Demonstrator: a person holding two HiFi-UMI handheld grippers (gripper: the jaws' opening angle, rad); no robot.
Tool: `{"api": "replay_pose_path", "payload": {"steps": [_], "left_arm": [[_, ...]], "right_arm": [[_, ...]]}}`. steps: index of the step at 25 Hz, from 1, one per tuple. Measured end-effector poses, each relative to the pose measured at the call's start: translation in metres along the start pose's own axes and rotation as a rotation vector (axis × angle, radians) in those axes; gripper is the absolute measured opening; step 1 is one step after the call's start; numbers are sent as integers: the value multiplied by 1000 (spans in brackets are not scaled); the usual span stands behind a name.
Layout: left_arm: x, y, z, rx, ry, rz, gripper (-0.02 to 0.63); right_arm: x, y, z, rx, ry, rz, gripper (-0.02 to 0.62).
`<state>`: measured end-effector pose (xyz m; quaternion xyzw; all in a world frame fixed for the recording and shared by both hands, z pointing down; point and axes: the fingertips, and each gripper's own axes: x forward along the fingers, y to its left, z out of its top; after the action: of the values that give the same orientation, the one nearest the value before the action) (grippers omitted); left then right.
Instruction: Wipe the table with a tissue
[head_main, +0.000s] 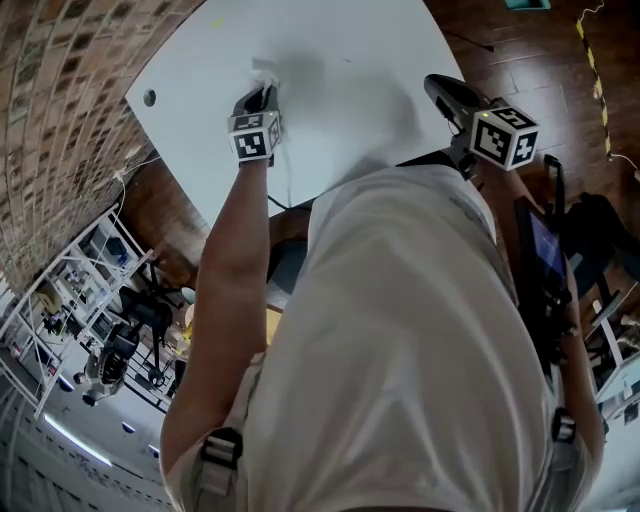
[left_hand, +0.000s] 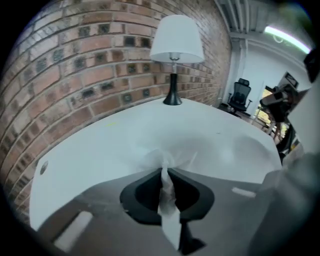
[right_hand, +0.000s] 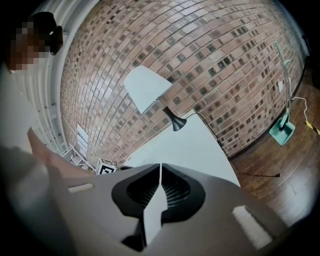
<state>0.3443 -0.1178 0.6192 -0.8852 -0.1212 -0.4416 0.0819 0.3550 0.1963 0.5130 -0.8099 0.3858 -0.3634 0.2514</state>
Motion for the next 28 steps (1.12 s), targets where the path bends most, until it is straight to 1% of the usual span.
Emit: {"api": "replay_pose_path", "payload": {"steps": [2, 4, 6, 7, 8, 9, 10, 12, 13, 14, 15, 18, 20, 22, 24, 26, 28], "left_arm": [[7, -31, 10, 94, -6, -84, 25], [11, -55, 15, 175, -4, -138, 25], [14, -67, 17, 231, -3, -172, 23], [15, -69, 18, 240, 1, -183, 23], [15, -67, 18, 232, 7, -183, 25], [16, -60, 20, 206, 12, -164, 25], [17, -49, 22, 159, 12, -121, 25], [20, -18, 30, 30, 4, -1, 24], [21, -6, 34, -23, -1, 46, 25], [23, 1, 40, -48, -8, 72, 25], [26, 2, 46, -42, -19, 78, 25], [40, -16, 62, 42, -49, 42, 25], [47, -28, 67, 83, -41, 61, 23], [50, -37, 71, 91, -37, 75, 21], [51, -55, 74, 119, -40, 35, 21], [51, -76, 74, 181, -36, -11, 21], [50, -96, 75, 234, -36, -39, 21]], "right_arm": [[-1, -2, 0, 4, -7, -5, 18], [-3, -4, 0, 8, -13, -9, 17], [-5, -4, 1, 13, -18, -10, 17], [-6, -5, 0, 14, -19, -12, 18], [-8, -6, 0, 16, -20, -15, 18], [-9, -8, 0, 18, -21, -19, 17], [-11, -9, 0, 20, -23, -24, 17], [-16, -14, 1, 22, -30, -38, 17], [-19, -17, 2, 20, -35, -48, 17], [-22, -20, 2, 18, -40, -61, 17], [-26, -24, 2, 18, -45, -76, 18], [-41, -32, -4, 33, -60, -116, 17], [-51, -37, -7, 45, -73, -133, 17], [-60, -40, -9, 58, -90, -147, 18], [-66, -42, -12, 67, -101, -157, 17], [-70, -42, -16, 75, -109, -161, 17], [-73, -41, -18, 80, -119, -162, 17]]}}
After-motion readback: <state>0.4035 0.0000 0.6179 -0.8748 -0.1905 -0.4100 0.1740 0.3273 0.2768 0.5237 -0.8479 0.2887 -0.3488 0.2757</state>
